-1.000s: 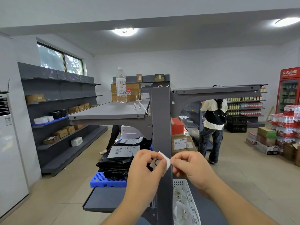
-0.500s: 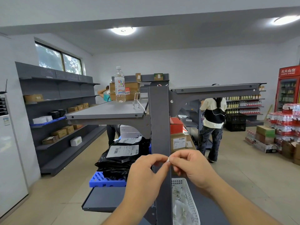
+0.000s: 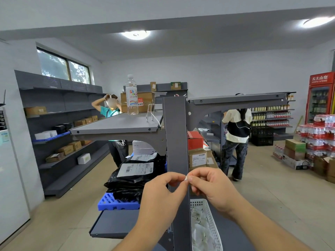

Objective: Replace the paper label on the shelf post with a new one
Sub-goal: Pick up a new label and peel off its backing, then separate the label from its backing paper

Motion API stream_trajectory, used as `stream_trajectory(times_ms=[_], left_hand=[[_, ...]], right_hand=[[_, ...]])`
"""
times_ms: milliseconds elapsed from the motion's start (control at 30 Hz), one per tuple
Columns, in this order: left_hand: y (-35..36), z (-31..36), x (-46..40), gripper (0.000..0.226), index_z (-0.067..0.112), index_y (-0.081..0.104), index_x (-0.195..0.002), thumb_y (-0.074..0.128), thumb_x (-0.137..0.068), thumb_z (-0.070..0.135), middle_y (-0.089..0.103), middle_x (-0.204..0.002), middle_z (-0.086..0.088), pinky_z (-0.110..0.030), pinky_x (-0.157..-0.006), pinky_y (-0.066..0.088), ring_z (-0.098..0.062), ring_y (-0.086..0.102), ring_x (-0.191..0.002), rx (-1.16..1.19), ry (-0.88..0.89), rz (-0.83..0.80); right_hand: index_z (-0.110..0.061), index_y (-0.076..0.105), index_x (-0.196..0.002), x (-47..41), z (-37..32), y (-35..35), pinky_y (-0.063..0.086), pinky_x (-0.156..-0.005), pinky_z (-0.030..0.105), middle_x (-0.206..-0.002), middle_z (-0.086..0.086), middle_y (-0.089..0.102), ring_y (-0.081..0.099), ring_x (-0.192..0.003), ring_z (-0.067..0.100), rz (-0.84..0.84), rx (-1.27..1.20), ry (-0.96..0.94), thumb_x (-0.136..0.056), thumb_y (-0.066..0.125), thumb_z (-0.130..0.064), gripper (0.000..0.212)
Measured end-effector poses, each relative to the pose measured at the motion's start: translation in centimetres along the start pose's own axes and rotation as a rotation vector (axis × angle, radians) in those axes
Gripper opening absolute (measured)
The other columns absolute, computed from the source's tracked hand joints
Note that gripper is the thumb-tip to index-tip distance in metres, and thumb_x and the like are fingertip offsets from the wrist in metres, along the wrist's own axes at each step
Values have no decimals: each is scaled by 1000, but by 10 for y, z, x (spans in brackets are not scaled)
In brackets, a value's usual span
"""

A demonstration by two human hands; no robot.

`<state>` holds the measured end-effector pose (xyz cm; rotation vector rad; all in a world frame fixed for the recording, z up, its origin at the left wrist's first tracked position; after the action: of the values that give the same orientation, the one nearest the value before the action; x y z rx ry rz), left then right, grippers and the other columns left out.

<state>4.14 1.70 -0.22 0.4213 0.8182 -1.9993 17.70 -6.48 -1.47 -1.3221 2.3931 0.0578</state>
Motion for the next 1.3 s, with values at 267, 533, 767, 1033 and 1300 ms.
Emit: stream_trajectory(times_ms=[267,533,767,1033,1300], left_hand=[[3,-3,-3,9,39,78,-80,74,-87,36,76,-78,24,-28,-71,59,-1,68,-77,10,-62,-28],[3,-5,-2,12,36,78,-80,70,-89,34,76,-76,18,-29,-69,60,-4,68,-73,41,-108,-23],[3,-9,-3,14,32,77,-75,70,-87,32,73,-70,13,-27,-62,55,-2,63,-63,62,-148,-19],[-2,-28,-6,23,29,77,-78,66,-95,20,77,-72,7,-43,-65,60,-21,72,-70,126,-265,38],[-12,-37,-7,22,27,76,-83,64,-99,19,75,-75,5,-25,-59,57,-14,65,-62,185,-285,135]], right_hand=[[-25,78,-84,1,-10,-2,53,-66,35,-63,-6,67,59,-64,13,19,223,-118,-99,66,-14,22],[-31,76,-85,2,-10,0,59,-74,45,-67,-7,70,63,-67,11,36,307,-152,-98,67,-18,20],[-27,77,-85,1,-9,-1,60,-73,43,-72,3,71,63,-67,11,39,325,-145,-97,68,-17,19],[-22,76,-80,-2,8,-17,51,-62,15,-62,-8,67,60,-60,0,81,323,-81,-97,66,-8,23],[-23,77,-81,-9,51,-55,53,-63,19,-63,-6,70,60,-60,2,180,354,32,-96,67,-16,19]])
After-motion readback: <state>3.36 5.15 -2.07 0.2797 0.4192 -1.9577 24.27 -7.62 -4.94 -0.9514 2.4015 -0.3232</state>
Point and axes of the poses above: each hand's wrist, its own x-axis away from the middle knuckle, its own y-axis out of the palm, z = x × y, the point moved 10 cm from there along -x, towards the middle knuckle
